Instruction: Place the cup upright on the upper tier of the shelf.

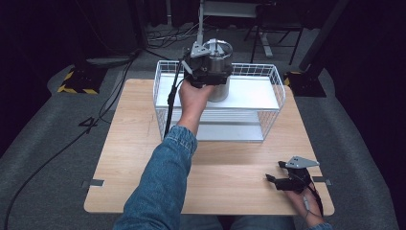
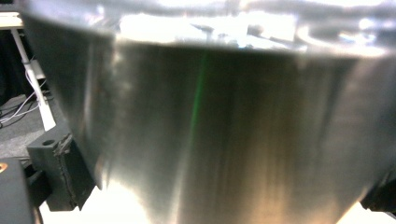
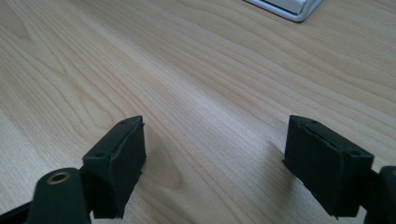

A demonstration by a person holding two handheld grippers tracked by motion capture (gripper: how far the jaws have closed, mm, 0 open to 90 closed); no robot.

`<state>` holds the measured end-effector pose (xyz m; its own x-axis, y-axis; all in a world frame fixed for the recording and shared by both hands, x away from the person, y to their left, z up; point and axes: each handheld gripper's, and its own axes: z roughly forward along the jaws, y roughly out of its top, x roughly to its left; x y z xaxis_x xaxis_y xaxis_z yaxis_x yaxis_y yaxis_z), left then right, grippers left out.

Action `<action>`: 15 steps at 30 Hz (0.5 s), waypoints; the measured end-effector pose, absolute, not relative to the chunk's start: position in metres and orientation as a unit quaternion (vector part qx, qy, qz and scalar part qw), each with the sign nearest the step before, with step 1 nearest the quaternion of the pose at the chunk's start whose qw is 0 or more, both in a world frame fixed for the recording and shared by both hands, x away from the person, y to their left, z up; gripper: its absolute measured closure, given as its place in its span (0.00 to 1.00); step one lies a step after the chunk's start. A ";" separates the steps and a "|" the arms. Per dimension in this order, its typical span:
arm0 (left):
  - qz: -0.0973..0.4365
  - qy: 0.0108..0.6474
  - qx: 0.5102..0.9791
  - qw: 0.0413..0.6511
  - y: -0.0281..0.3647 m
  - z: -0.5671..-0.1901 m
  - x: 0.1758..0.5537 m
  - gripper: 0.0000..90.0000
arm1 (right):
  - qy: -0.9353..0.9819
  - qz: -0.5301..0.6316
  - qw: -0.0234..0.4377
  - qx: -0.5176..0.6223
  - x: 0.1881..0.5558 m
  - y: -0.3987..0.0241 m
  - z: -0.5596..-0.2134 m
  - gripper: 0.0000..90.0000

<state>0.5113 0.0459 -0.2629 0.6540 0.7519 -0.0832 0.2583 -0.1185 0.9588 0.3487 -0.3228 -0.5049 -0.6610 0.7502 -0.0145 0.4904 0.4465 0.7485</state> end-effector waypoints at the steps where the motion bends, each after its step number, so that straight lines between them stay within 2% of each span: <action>1: 0.222 0.354 0.718 0.557 0.044 -0.262 0.511 0.04 | 0.832 0.371 0.175 0.373 0.349 -0.323 -0.505 0.24; 5: 0.240 0.352 0.730 0.535 0.032 -0.260 0.510 0.04 | 0.832 0.371 0.175 0.372 0.349 -0.323 -0.505 0.24; 15: 0.239 0.361 0.724 0.537 0.030 -0.261 0.512 0.04 | 0.833 0.372 0.176 0.371 0.349 -0.323 -0.505 0.24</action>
<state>0.5116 0.0299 -0.2607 0.6245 0.7799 -0.0418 0.2665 -0.1625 0.9500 0.3486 -0.3228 -0.5049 -0.6625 0.7488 -0.0173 0.4873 0.4485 0.7493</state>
